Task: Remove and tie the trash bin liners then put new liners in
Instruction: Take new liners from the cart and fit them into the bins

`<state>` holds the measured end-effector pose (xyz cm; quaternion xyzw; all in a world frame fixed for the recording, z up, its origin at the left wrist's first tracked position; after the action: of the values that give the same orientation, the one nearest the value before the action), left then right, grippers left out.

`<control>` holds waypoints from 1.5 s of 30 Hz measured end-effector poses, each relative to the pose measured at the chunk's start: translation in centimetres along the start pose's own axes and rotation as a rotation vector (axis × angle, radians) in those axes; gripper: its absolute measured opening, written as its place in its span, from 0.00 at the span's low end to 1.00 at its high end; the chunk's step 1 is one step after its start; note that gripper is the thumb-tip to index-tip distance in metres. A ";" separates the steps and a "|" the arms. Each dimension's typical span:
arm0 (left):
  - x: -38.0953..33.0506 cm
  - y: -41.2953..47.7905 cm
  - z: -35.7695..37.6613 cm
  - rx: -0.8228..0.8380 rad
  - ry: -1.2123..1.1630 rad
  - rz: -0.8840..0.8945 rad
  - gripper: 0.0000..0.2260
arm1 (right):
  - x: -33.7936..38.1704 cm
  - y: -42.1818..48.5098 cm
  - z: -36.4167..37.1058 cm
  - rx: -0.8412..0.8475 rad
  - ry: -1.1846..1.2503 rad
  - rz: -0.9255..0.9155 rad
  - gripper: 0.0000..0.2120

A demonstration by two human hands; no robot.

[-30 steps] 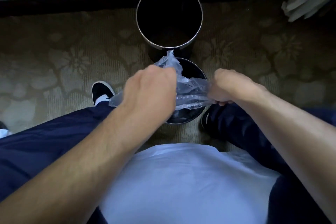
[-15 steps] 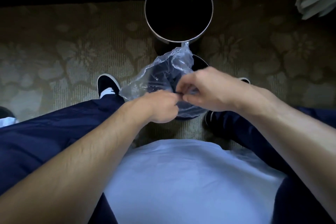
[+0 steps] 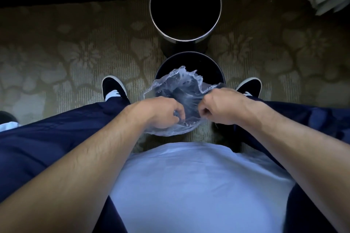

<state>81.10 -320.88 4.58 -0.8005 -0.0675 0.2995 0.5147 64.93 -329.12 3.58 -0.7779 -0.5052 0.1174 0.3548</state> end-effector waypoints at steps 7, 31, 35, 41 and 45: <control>1.7 1.0 3.1 0.107 0.092 -0.045 0.16 | -0.1 -0.6 1.4 0.312 0.076 0.011 0.12; 6.6 5.0 1.8 -0.442 -1.718 -0.222 0.17 | -3.8 0.9 5.8 0.062 1.089 0.679 0.19; 6.5 6.3 1.0 -0.590 -1.560 -0.125 0.15 | -5.1 2.1 4.3 -0.204 1.060 0.681 0.15; 6.0 6.5 -2.2 -0.824 -1.214 0.032 0.18 | -6.2 2.7 2.9 -0.577 1.128 0.710 0.22; 5.4 6.8 -3.7 -0.782 -0.988 0.124 0.21 | -6.0 3.2 2.0 -0.681 1.047 0.567 0.19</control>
<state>86.17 -324.64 -2.45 -0.6991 -0.3550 0.6162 0.0741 63.28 -334.24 -1.04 -0.9025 -0.0526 -0.3514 0.2433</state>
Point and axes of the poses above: each hand's wrist, its own y-axis towards the middle knuckle, its own z-axis out of the palm, x = y × z, the point moved 2 cm from there along y, towards the middle knuckle, and after that the axes turned 8 degrees about -y, right-handed, at the moved point
